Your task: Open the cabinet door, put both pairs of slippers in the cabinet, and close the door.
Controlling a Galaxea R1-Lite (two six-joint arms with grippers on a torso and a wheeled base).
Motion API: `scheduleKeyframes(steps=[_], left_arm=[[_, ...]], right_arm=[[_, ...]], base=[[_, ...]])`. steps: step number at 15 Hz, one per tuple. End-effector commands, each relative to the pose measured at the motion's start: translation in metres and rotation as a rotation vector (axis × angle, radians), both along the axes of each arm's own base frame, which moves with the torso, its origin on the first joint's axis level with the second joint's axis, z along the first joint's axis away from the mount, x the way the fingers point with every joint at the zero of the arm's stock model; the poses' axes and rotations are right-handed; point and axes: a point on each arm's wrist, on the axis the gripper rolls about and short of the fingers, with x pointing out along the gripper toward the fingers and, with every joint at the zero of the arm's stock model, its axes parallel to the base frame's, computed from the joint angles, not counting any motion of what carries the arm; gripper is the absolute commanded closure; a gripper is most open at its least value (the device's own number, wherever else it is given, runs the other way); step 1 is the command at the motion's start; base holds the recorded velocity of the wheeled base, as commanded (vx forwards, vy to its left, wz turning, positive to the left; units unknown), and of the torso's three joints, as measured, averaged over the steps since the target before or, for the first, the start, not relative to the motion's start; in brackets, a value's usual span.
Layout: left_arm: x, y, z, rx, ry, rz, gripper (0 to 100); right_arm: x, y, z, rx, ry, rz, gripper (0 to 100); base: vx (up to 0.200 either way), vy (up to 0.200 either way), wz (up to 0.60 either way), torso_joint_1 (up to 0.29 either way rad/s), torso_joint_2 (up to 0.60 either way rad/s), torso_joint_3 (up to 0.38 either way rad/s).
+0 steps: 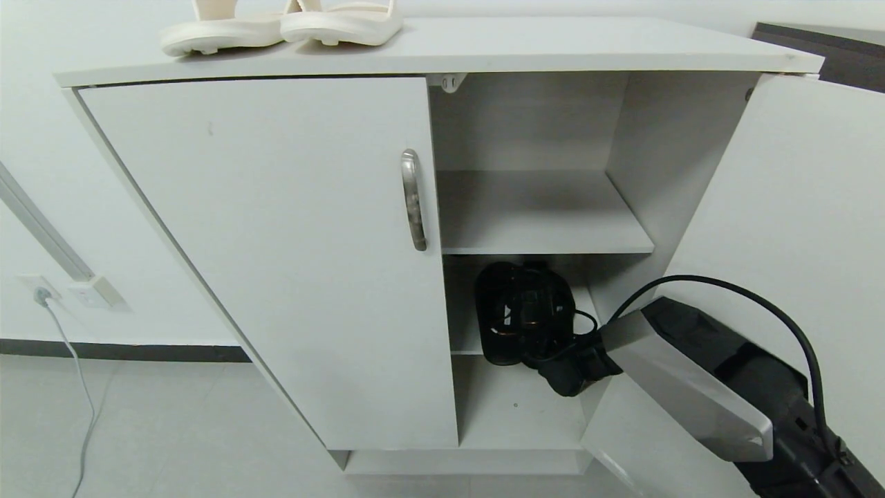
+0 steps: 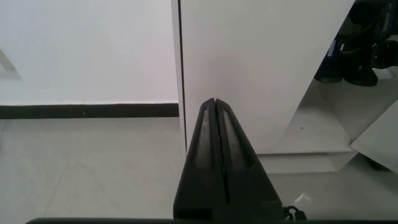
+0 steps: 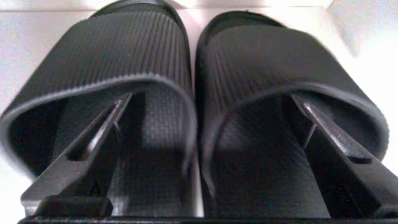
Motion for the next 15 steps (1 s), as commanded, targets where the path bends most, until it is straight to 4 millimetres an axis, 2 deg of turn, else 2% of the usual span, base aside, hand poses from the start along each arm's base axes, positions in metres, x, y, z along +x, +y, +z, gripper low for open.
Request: scheduleKeyframes(steps=[1, 6, 11, 15], left_arm=[[0.000, 0.000, 0.000, 0.001, 0.002, 0.000, 100], [0.000, 0.000, 0.000, 0.001, 0.002, -0.001, 100], [0.000, 0.000, 0.000, -0.001, 0.002, -0.003, 100], [0.000, 0.000, 0.000, -0.001, 0.002, -0.003, 100]], right_arm=[[-0.021, -0.004, 0.022, 0.006, -0.012, 0.019, 0], [-0.069, -0.013, 0.039, 0.013, -0.022, 0.062, 0], [-0.132, -0.025, 0.036, -0.011, 0.015, 0.131, 0], [-0.166, -0.029, 0.037, -0.023, 0.030, 0.186, 0]], base=[[0.000, 0.000, 0.00, 0.000, 0.00, 0.000], [0.000, 0.000, 0.00, 0.000, 0.00, 0.000], [0.000, 0.000, 0.00, 0.000, 0.00, 0.000], [0.000, 0.000, 0.00, 0.000, 0.00, 0.000]])
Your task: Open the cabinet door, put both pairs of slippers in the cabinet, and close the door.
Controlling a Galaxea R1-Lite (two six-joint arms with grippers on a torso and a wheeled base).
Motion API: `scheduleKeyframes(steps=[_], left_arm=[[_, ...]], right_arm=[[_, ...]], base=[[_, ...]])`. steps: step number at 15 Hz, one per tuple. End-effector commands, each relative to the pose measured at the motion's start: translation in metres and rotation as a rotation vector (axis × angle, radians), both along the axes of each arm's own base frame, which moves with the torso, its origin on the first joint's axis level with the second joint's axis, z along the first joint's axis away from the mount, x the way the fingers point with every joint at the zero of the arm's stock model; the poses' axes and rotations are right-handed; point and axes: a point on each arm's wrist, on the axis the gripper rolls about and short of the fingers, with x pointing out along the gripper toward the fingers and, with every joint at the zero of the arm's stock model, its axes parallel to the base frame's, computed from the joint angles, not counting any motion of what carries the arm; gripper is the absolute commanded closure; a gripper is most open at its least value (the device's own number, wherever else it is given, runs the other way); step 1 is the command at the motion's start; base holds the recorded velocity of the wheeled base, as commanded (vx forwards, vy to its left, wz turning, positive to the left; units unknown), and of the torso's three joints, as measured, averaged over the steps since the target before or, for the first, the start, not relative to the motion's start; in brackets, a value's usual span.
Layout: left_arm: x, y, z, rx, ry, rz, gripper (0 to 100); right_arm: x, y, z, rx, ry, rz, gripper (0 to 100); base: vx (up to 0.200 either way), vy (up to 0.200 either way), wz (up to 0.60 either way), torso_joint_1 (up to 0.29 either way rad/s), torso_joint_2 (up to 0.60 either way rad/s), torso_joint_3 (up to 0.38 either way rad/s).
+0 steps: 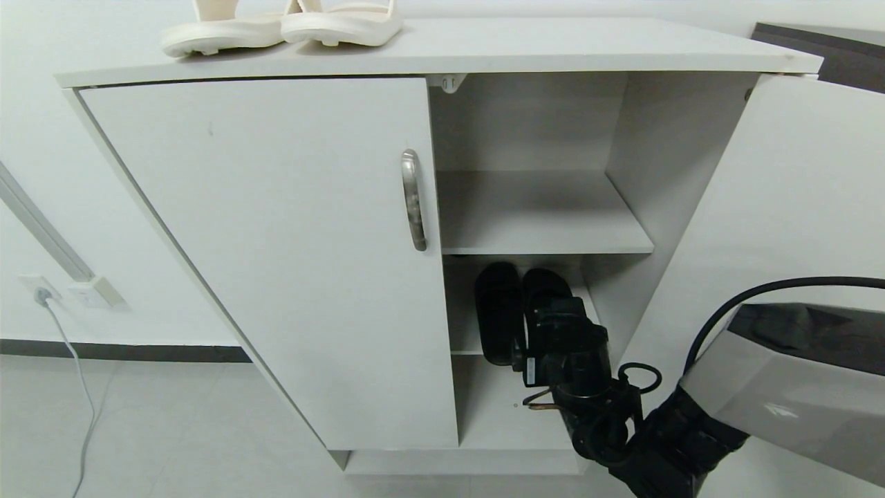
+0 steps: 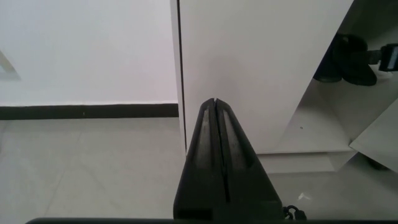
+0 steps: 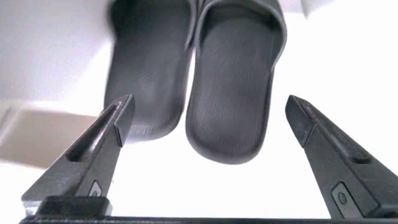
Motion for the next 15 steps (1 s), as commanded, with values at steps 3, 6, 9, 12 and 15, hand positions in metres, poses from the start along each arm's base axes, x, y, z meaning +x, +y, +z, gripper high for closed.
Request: scheduleKeyframes(steps=[3, 6, 9, 12, 15], left_arm=[[0.0001, 0.0000, 0.0000, 0.000, 0.001, 0.000, 100], [0.0001, 0.0000, 0.0000, -0.002, 0.001, 0.002, 100], [0.0000, 0.0000, 0.0005, -0.005, 0.000, 0.002, 100], [0.0001, 0.0001, 0.0000, -0.006, 0.001, 0.004, 100], [0.0001, 0.0001, 0.0000, -0.008, 0.001, 0.005, 100]], right_arm=[[-0.0152, -0.0002, 0.0115, 0.010, -0.009, 0.028, 0], [-0.0158, 0.0000, 0.0112, 0.009, -0.008, 0.030, 0], [-0.0166, -0.0008, 0.0102, 0.012, -0.016, 0.031, 0], [-0.0168, -0.0018, 0.0094, 0.008, -0.014, 0.029, 0], [-0.0163, -0.0021, 0.0099, 0.012, -0.018, 0.028, 0]], base=[[0.000, 0.000, 0.00, 0.000, 0.00, 0.000], [-0.067, 0.000, 0.00, 0.002, 0.00, 0.004], [-0.200, 0.000, 0.00, 0.007, 0.00, -0.001], [-0.133, 0.000, 0.00, -0.003, 0.00, 0.002], [0.000, 0.000, 0.00, 0.000, 0.00, 0.000]])
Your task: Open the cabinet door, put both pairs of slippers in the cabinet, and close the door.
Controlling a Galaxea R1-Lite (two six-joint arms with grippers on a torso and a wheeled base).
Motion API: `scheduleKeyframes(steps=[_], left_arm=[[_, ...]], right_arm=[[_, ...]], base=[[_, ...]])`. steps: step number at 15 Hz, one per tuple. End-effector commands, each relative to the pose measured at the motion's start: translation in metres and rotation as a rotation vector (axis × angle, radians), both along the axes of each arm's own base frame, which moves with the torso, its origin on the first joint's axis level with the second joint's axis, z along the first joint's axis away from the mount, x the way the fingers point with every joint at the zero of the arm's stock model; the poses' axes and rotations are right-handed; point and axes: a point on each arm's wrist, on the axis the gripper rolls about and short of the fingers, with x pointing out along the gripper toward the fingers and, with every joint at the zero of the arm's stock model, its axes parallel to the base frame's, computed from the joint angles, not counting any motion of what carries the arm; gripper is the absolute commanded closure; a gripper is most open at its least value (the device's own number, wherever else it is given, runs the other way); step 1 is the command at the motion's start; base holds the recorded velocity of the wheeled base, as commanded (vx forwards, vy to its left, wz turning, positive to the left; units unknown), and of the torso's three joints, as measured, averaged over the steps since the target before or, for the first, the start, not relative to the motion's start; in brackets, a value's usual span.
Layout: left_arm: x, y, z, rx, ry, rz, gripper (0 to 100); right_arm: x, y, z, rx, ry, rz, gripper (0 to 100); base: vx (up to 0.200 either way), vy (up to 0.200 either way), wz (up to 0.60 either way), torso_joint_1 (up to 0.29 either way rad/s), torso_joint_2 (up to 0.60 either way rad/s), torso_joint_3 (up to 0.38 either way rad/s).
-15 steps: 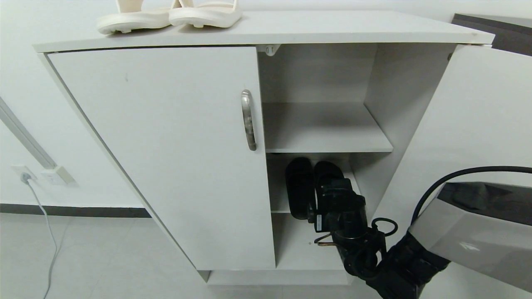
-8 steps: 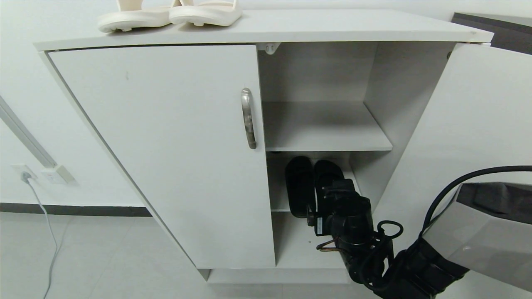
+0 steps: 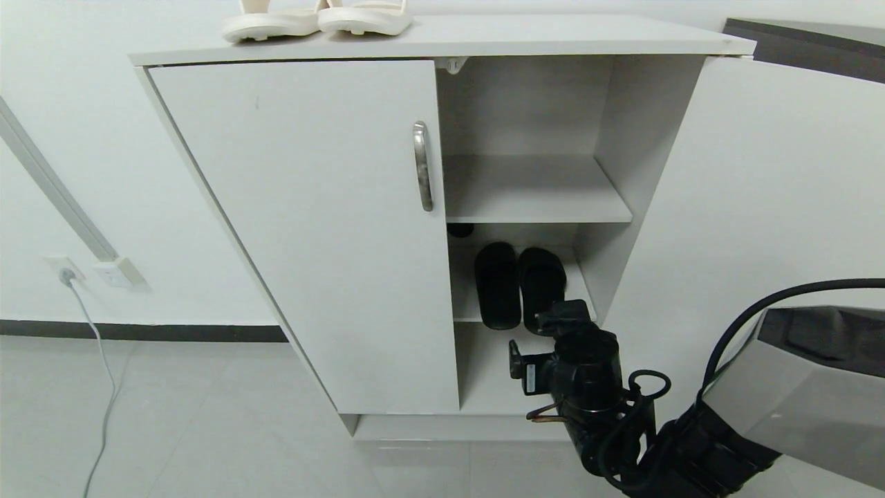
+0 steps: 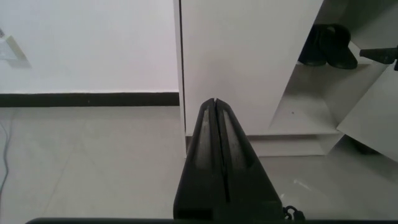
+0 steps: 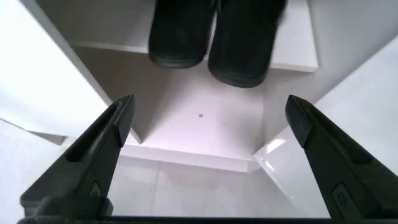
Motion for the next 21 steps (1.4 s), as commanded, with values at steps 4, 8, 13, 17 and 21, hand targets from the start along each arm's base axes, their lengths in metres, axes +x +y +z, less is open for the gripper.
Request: scheduleKeyframes(steps=[4, 8, 13, 17, 21], left_arm=[[0.0001, 0.0000, 0.0000, -0.003, 0.001, -0.001, 100], [0.0001, 0.0000, 0.0000, -0.001, 0.001, -0.001, 100], [0.0001, 0.0000, 0.0000, -0.001, 0.001, -0.002, 100], [0.0001, 0.0000, 0.0000, -0.003, 0.001, -0.001, 100], [0.0001, 0.0000, 0.0000, -0.003, 0.001, -0.001, 100]], right_arm=[[-0.0003, 0.0002, -0.0004, 0.001, -0.001, 0.000, 0], [-0.0003, 0.0001, -0.0004, 0.001, -0.001, -0.001, 0], [-0.0019, -0.0015, -0.0013, -0.007, -0.008, 0.001, 0], [-0.0028, -0.0024, -0.0009, -0.004, -0.021, 0.001, 0], [-0.0040, -0.0036, -0.0032, -0.014, -0.034, 0.006, 0]], base=[[0.000, 0.000, 0.00, 0.000, 0.00, 0.000], [0.000, 0.000, 0.00, 0.000, 0.00, 0.000], [0.000, 0.000, 0.00, 0.001, 0.00, 0.043], [0.000, 0.000, 0.00, 0.007, 0.00, 0.180], [0.000, 0.000, 0.00, 0.000, 0.00, 0.046]])
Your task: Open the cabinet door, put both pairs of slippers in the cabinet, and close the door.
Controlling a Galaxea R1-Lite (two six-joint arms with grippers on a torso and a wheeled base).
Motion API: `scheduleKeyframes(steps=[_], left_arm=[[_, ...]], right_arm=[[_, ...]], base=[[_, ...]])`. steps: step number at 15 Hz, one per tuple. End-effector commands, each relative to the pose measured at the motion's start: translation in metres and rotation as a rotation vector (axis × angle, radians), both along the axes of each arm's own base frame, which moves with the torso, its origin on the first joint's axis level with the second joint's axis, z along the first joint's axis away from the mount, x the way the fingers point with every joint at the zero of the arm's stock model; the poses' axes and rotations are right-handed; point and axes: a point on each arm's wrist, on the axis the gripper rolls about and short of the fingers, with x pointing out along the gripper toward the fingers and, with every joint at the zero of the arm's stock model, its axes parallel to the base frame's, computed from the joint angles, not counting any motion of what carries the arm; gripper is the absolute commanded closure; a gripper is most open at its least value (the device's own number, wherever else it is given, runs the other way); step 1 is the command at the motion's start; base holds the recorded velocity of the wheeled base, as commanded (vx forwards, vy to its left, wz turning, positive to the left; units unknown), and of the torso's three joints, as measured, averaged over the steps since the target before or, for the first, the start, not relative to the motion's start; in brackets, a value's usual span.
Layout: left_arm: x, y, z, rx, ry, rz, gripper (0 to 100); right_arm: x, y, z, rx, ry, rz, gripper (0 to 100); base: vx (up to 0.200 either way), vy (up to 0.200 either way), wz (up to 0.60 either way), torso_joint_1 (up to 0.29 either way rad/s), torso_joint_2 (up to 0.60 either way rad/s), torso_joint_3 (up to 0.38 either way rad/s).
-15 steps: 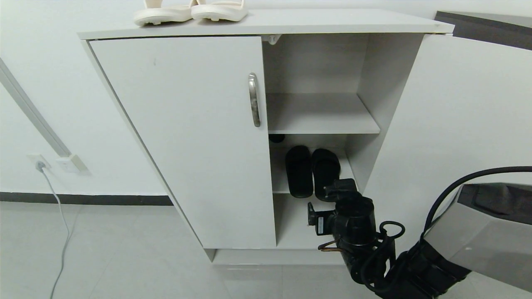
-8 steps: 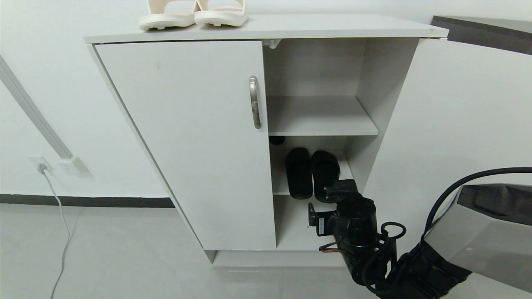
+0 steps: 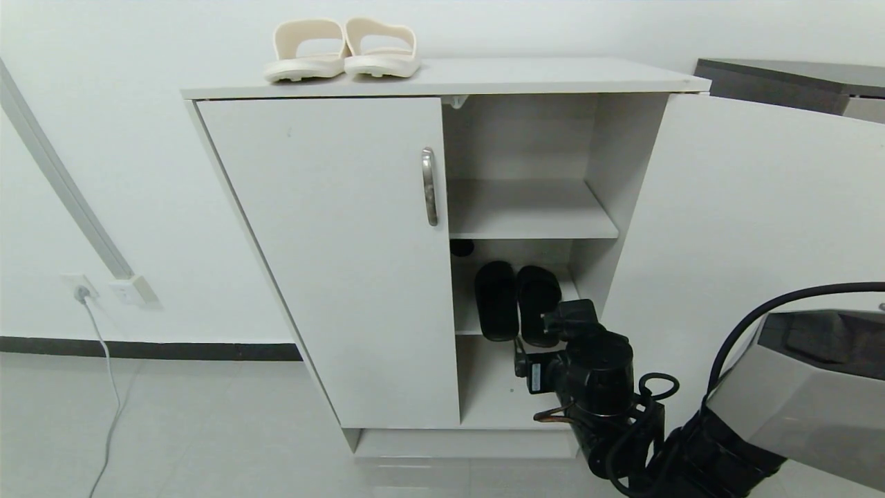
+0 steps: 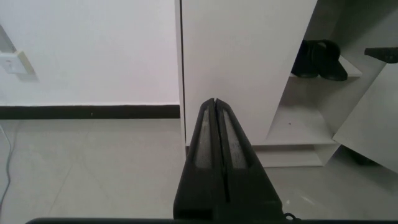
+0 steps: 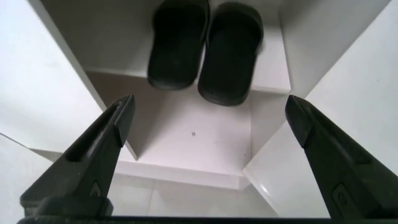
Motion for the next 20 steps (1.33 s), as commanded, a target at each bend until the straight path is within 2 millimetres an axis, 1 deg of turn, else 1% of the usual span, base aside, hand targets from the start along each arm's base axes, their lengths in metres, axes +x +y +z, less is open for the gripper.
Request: scheduleKeyframes(steps=[1, 5, 20], left_arm=[[0.0000, 0.0000, 0.0004, -0.001, 0.000, 0.000, 100], [0.0000, 0.0000, 0.0004, -0.001, 0.000, 0.000, 100], [0.0000, 0.0000, 0.0004, -0.001, 0.000, -0.001, 100]], right_arm=[[0.0000, 0.0001, -0.0037, -0.008, 0.008, 0.000, 0], [-0.0027, -0.0010, -0.0066, -0.018, 0.018, 0.003, 0], [-0.0029, -0.0012, -0.0066, -0.017, 0.017, 0.003, 0]], base=[[0.000, 0.000, 0.00, 0.000, 0.00, 0.000], [0.000, 0.000, 0.00, 0.000, 0.00, 0.000], [0.000, 0.200, 0.00, 0.002, 0.00, 0.002]])
